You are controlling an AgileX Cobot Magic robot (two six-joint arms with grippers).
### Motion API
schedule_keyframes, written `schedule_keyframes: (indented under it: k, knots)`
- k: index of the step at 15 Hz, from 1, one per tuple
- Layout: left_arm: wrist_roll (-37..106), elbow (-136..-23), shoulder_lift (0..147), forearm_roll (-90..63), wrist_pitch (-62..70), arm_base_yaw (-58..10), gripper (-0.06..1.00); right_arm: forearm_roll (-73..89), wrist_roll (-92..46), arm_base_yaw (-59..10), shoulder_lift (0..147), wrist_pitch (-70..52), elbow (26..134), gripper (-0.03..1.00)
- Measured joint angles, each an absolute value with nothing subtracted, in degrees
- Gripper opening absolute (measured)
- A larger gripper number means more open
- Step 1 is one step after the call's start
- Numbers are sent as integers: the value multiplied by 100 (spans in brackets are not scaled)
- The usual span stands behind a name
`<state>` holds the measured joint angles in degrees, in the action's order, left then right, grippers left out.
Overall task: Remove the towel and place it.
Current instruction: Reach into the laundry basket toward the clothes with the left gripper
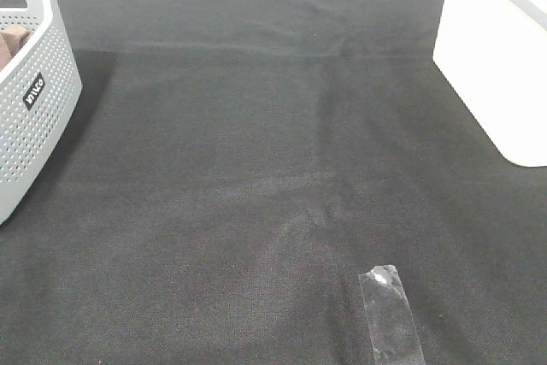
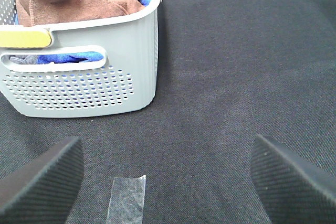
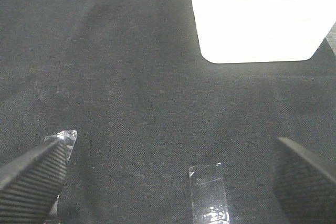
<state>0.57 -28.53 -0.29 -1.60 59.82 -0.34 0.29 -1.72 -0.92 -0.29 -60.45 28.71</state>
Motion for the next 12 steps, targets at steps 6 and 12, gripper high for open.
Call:
schedule_keyframes:
  k: [6,12]
  knots:
    - [57,-2853,-29,-160,5982,-34,81,29,-172,-92,-29,-6045,2871,96]
    - [57,-2853,-29,-160,5982,-34,81,29,-172,-92,-29,-6045,2871,96]
